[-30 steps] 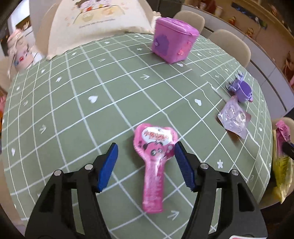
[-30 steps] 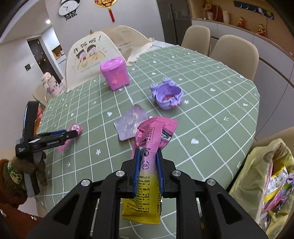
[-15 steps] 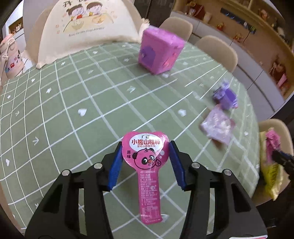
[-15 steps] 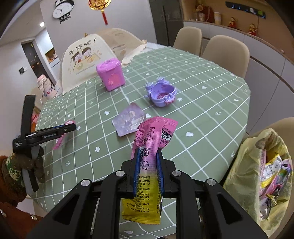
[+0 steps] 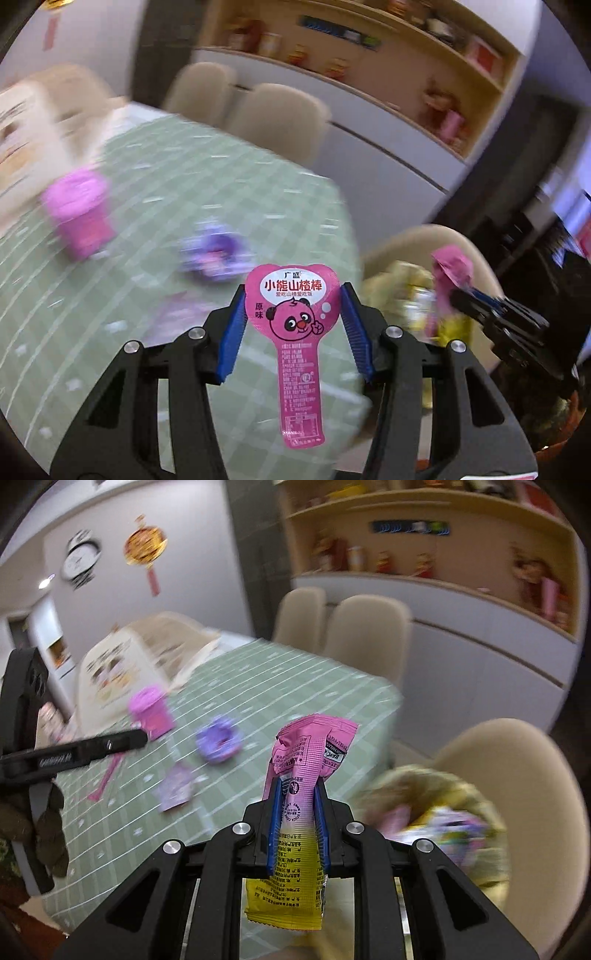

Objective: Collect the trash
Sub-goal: 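Carry both items to the yellow bag and open left tool to drop lollipop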

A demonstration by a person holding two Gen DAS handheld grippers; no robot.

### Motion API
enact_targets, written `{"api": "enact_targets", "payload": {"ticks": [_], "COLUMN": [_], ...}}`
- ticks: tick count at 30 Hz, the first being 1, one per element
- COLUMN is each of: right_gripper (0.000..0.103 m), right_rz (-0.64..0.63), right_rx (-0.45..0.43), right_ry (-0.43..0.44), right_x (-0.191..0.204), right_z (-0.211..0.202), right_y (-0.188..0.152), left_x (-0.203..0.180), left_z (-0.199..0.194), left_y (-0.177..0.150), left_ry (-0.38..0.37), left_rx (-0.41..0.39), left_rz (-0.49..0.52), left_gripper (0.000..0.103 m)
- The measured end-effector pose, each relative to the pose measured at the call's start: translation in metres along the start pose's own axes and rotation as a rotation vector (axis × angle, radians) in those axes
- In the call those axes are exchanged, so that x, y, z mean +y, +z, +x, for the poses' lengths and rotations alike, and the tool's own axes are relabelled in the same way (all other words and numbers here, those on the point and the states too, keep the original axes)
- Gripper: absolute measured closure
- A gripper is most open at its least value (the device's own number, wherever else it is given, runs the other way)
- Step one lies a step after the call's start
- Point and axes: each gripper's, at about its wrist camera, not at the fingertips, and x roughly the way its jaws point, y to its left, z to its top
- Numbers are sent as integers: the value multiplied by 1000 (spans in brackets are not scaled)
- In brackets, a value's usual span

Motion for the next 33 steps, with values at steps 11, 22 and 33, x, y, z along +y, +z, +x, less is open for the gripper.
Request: {"api": "enact_targets", "payload": {"ticks": [11, 22, 33], "right_gripper": [86, 86, 86], "right_rz": [178, 219, 129], "right_rx": [-46, 20, 166], "right_ry": [-181, -92, 126], "right_x": [-140, -169, -116], "right_z": [-42, -21, 64], "right_y": [-16, -41, -35], "left_x": [-156, -170, -98], "left_z": [114, 161, 102], "left_y": [-6, -14, -10], "left_ry": [-244, -195, 67], "left_rx": [160, 248, 72], "left_rz": [230, 187, -10], "left_gripper": [56, 22, 10]}}
